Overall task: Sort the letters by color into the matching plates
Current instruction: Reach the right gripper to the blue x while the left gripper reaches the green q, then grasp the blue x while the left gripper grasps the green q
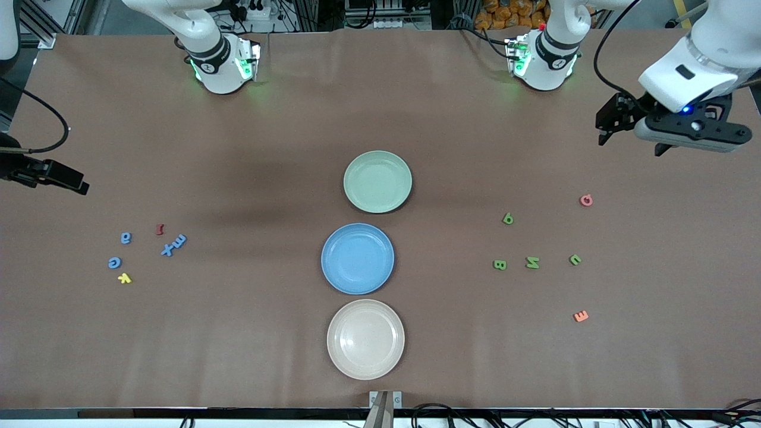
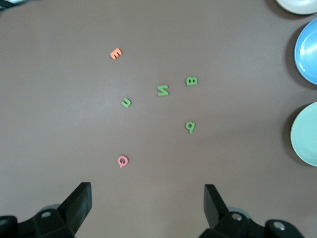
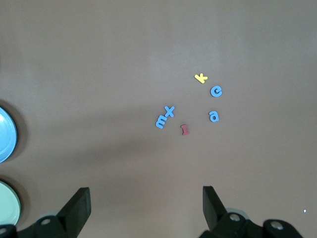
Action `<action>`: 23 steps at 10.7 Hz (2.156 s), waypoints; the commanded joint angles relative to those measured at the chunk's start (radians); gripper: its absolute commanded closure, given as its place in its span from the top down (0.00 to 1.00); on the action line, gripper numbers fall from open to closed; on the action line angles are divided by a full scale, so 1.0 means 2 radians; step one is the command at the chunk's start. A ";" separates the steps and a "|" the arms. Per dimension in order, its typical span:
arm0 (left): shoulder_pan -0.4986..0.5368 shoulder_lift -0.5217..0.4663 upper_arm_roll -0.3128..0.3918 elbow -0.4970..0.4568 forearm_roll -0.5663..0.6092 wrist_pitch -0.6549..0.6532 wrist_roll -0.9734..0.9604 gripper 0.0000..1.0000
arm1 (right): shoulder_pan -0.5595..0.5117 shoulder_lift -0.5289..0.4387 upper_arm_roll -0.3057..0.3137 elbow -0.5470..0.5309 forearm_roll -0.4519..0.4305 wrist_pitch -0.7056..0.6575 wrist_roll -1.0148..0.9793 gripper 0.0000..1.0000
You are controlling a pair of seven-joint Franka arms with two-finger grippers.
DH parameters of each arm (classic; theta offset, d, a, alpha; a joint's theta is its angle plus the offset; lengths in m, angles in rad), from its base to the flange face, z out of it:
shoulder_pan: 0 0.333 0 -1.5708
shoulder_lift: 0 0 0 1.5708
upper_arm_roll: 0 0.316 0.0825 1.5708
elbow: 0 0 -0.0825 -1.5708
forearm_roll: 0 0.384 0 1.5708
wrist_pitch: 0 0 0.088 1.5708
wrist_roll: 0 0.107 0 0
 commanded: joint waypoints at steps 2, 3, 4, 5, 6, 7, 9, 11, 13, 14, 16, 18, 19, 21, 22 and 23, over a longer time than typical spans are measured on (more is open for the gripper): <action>-0.006 0.040 -0.013 -0.011 -0.021 0.004 -0.037 1.00 | 0.000 0.009 0.002 -0.011 0.000 0.021 0.003 1.00; -0.007 0.054 -0.017 -0.022 -0.029 0.022 -0.046 1.00 | -0.001 0.008 0.002 -0.039 0.000 0.052 0.006 1.00; -0.006 0.064 -0.024 -0.033 -0.029 0.043 -0.052 1.00 | -0.003 0.008 0.002 -0.067 0.000 0.087 0.010 1.00; -0.006 0.069 -0.026 -0.058 -0.029 0.076 -0.052 1.00 | -0.004 0.009 0.002 -0.094 0.000 0.123 0.019 1.00; -0.009 0.068 -0.030 -0.091 -0.028 0.119 -0.052 1.00 | -0.004 0.011 0.002 -0.119 0.001 0.157 0.036 1.00; -0.009 0.069 -0.040 -0.116 -0.027 0.156 -0.052 1.00 | -0.005 0.014 0.002 -0.138 0.001 0.182 0.056 1.00; -0.018 0.086 -0.045 -0.148 -0.023 0.198 -0.042 1.00 | -0.010 0.024 0.002 -0.178 0.002 0.228 0.053 1.00; -0.023 0.127 -0.058 -0.148 -0.017 0.203 0.017 1.00 | -0.020 0.043 0.002 -0.211 0.027 0.279 0.034 1.00; -0.023 0.158 -0.059 -0.151 -0.010 0.219 0.047 1.00 | -0.028 0.080 0.002 -0.212 0.048 0.291 0.006 1.00; -0.023 0.168 -0.059 -0.154 -0.010 0.231 0.048 1.00 | -0.030 0.094 0.003 -0.212 0.048 0.300 0.003 1.00; -0.023 0.178 -0.059 -0.181 -0.001 0.288 0.048 1.00 | -0.031 0.126 0.003 -0.216 0.049 0.338 0.003 1.00; -0.017 0.191 -0.059 -0.203 0.019 0.331 0.055 1.00 | -0.033 0.149 0.004 -0.226 0.049 0.387 0.003 1.00; -0.017 0.206 -0.059 -0.203 0.021 0.340 0.062 1.00 | -0.034 0.159 0.009 -0.226 0.049 0.398 0.003 1.00; -0.012 0.229 -0.059 -0.204 0.022 0.354 0.081 1.00 | -0.048 0.179 0.024 -0.231 0.047 0.429 0.002 1.00; -0.004 0.237 -0.059 -0.204 0.022 0.357 0.083 1.00 | -0.058 0.187 0.033 -0.238 0.043 0.451 0.001 1.00; -0.003 0.243 -0.059 -0.205 0.022 0.362 0.084 1.00 | -0.069 0.190 0.040 -0.239 0.029 0.455 -0.011 1.00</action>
